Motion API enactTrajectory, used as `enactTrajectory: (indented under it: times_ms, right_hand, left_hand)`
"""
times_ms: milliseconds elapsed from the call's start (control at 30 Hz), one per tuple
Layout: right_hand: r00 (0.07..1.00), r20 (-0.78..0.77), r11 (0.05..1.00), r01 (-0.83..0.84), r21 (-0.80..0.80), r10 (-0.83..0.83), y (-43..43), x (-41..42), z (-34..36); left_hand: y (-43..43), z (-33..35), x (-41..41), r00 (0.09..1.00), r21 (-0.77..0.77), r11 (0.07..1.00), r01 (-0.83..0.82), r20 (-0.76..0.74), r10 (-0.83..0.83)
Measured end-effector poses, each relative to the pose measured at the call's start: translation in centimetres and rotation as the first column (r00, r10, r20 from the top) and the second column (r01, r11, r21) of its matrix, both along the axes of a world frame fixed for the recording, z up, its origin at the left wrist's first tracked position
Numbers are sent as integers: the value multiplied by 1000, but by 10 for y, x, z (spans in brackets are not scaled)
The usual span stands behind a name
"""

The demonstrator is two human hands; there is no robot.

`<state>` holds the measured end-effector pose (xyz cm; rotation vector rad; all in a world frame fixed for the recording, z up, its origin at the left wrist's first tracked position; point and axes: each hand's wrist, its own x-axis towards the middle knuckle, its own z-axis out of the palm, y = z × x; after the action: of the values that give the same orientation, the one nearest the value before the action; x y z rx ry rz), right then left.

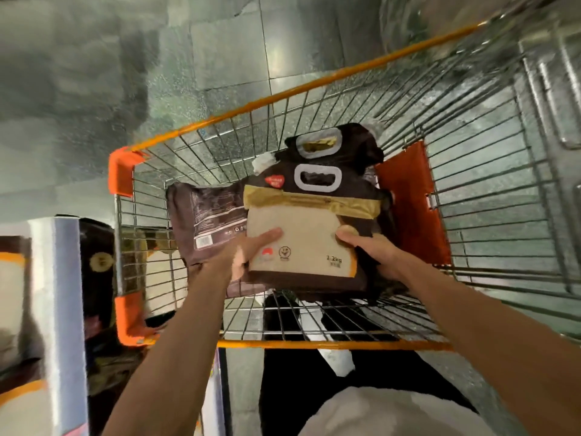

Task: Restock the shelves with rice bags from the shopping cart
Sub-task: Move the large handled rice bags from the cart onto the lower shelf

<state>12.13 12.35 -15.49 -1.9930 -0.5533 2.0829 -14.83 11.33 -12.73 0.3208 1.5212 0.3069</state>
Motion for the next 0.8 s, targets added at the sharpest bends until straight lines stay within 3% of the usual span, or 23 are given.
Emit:
enactTrajectory:
  times_ms: [167,333,500,633,800]
  right_hand:
    - [989,-134,997,-59,39,64,-1,10,30]
    - [944,-218,954,-198,224,247,37,-25,80]
    - [831,-251,797,-321,512,496,69,-85,144]
    - [796,-197,681,-327,655,572,70,-146,201]
    - [739,-130,512,-318,798,661,49,-224,268]
  left_hand:
    - [-23,38,9,997,186,982,-42,-53,53]
    - [-37,101,-8,964,376,918,-125,-171,202]
    - [-53,170,-53,891,549,814,-189,-251,377]
    - [-84,237,-81,827,677,693,-247,-227,515]
    - [-148,312,-114,684,809,573,-135,-342,644]
